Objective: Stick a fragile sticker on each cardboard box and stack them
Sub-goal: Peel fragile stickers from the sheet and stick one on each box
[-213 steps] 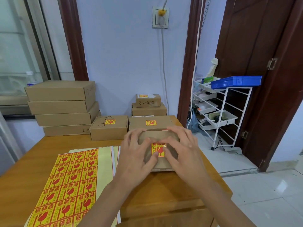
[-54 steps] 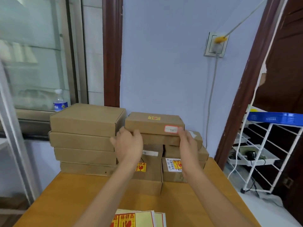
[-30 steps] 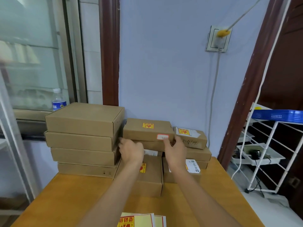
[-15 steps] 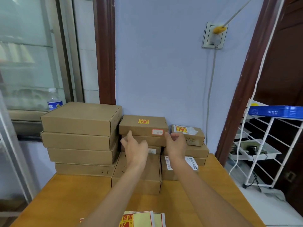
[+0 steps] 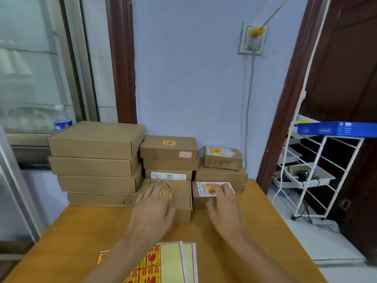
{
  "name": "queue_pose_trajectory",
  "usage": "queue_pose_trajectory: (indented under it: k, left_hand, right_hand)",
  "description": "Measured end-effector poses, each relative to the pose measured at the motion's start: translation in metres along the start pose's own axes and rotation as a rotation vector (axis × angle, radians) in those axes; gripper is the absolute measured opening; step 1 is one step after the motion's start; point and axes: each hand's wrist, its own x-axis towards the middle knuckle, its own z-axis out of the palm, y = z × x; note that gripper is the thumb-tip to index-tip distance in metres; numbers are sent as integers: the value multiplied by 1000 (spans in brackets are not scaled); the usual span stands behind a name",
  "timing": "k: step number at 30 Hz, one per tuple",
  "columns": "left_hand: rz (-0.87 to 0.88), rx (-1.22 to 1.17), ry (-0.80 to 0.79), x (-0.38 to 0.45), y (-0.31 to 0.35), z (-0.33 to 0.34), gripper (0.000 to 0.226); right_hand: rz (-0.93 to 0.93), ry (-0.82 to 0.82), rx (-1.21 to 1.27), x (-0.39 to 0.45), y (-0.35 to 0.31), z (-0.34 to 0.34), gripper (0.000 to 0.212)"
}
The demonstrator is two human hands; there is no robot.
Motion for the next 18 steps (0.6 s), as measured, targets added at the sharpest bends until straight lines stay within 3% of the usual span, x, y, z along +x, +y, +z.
queue_pose_trajectory:
  k: [3, 9, 14, 18]
  left_hand:
    - [10, 84, -52, -23, -3, 13, 57]
    - [57, 185, -80, -32, -16, 44, 86]
    - [40, 188, -40, -29, -17, 54, 78]
    - [25, 188, -50, -30, -19, 55, 77]
  right_hand:
    - [-78, -53, -170, -16, 9, -2, 26]
    - [-121, -92, -239, -30, 5, 2, 49]
    - [-54, -49, -307, -27, 9, 9, 65]
    - [-52, -147, -320, -24, 13, 17, 70]
